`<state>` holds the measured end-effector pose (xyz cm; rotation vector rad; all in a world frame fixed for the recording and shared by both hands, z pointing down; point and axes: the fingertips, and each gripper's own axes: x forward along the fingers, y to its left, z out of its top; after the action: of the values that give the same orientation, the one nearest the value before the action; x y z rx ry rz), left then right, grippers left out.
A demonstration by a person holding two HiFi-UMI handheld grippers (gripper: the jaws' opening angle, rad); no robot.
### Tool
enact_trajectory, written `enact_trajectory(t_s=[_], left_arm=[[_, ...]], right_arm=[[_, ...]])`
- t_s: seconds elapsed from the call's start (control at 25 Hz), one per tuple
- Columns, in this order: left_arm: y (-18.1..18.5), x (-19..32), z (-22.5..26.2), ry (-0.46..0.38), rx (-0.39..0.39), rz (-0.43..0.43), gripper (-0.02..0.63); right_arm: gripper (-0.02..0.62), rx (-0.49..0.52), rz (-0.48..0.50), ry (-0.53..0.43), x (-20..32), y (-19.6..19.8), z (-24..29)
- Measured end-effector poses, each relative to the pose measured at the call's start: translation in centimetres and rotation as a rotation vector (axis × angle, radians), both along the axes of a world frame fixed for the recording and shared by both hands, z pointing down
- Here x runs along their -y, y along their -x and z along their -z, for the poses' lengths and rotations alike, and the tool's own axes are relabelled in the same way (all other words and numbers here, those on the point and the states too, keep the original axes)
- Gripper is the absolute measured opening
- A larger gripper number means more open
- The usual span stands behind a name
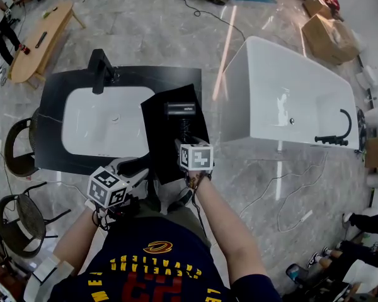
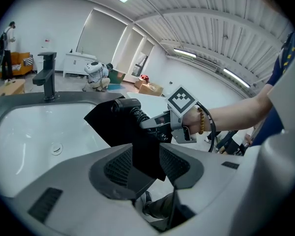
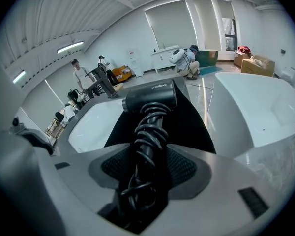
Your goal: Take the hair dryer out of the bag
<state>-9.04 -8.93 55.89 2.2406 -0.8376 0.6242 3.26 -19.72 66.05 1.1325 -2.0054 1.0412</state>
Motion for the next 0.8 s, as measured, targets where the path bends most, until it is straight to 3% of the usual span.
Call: enact_trajectory(t_s=[0.48, 0.8], left_arm=[[1.0, 1.2, 0.4, -0.019, 0.003, 0.05, 0.167], [3.4, 3.0, 2.6, -0.068, -0.024, 0.133, 0.167]], right_arm=[[0.213, -0.022, 0.004, -0.096, -0.8, -1.2, 5.4], [0.213, 0.069, -0.038, -0.234, -2.4, -3.2, 11.7]])
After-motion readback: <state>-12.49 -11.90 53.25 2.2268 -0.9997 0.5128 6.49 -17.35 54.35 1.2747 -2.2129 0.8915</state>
